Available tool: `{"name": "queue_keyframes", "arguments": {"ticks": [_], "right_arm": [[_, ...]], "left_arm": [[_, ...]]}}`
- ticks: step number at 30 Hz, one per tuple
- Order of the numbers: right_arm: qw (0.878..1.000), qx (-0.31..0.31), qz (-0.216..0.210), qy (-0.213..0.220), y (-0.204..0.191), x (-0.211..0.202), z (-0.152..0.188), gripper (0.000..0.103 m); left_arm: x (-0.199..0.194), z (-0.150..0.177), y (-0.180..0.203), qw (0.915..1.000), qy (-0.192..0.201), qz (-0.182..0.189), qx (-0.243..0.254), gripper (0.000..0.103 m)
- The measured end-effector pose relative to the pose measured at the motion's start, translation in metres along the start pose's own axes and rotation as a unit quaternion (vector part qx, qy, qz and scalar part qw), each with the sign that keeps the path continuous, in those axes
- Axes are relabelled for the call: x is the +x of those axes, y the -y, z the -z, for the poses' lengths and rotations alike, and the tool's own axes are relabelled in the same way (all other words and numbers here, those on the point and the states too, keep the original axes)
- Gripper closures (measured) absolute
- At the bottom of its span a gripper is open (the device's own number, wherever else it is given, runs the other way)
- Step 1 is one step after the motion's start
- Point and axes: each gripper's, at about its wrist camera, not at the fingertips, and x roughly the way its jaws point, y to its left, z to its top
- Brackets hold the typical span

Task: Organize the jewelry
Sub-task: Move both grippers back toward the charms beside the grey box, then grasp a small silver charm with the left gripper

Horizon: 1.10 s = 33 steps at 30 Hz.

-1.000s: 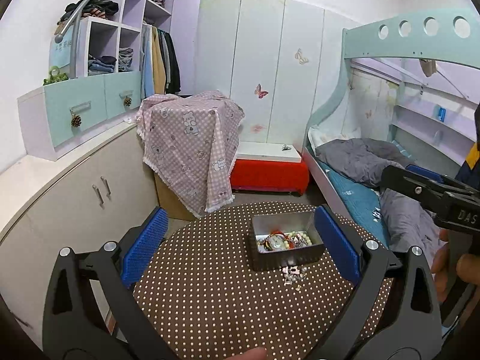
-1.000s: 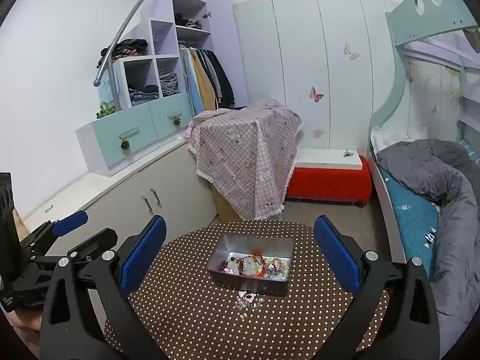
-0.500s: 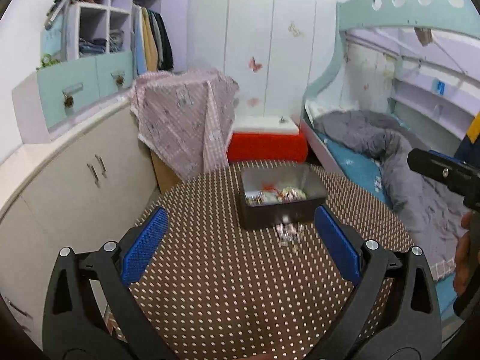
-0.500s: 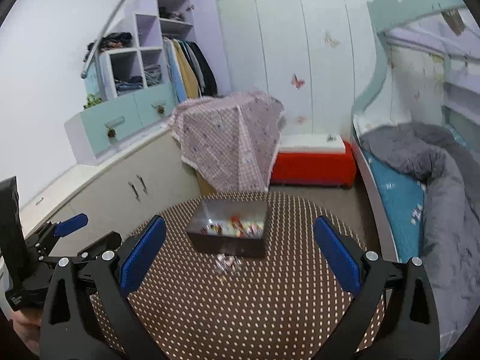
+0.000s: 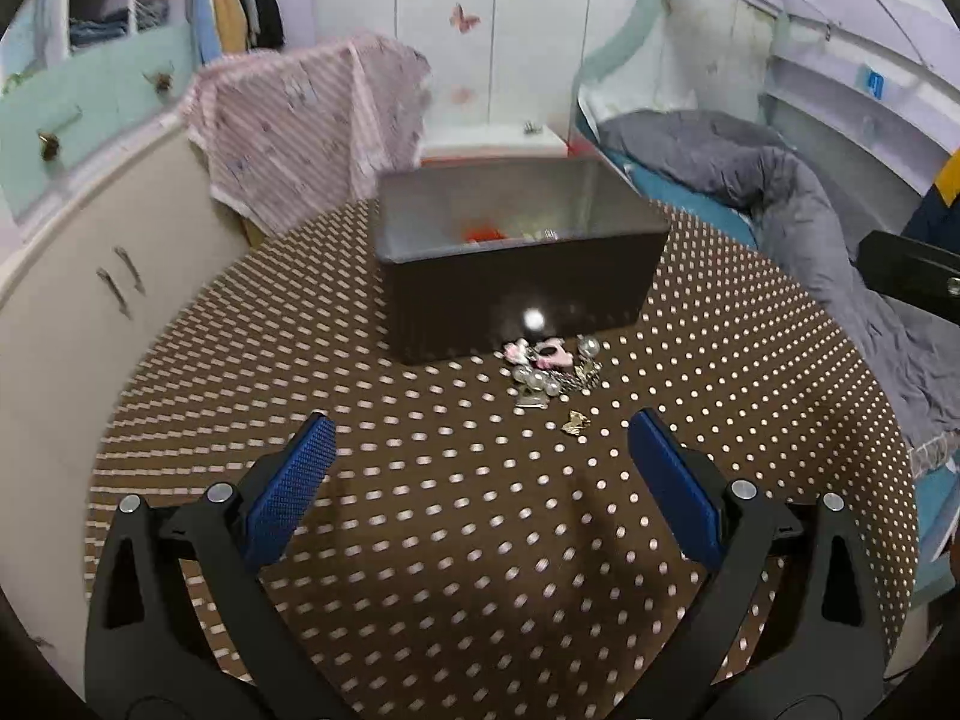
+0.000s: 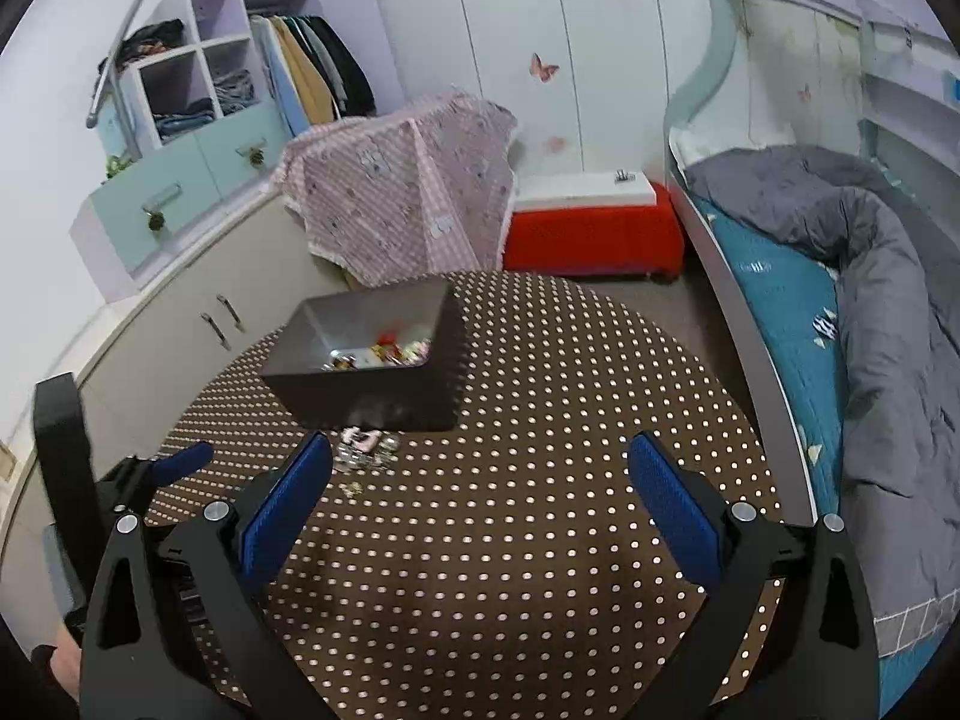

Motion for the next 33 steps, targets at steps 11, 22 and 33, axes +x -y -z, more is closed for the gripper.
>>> {"name": "queue_keyframes", "arguments": {"ticks": [11,22,33], "right_arm": [[0.999,0.000,-0.008,-0.038,0.007,0.034,0.004,0.008],[0.997,-0.025,-0.013,-0.077,-0.003,0.067,0.012,0.008],[0.996,-0.027,-0.009,-0.087,-0.004,0.073,0.016,0.008]], "left_arm": [[0.030,-0.004,0.006,0.9979,-0.044,0.047,0.007,0.064],[0.028,0.002,-0.018,0.9947,-0.047,0.092,-0.003,0.094],[0.033,-0.007,-0.007,0.9958,-0.034,0.084,0.015,0.031]]}}
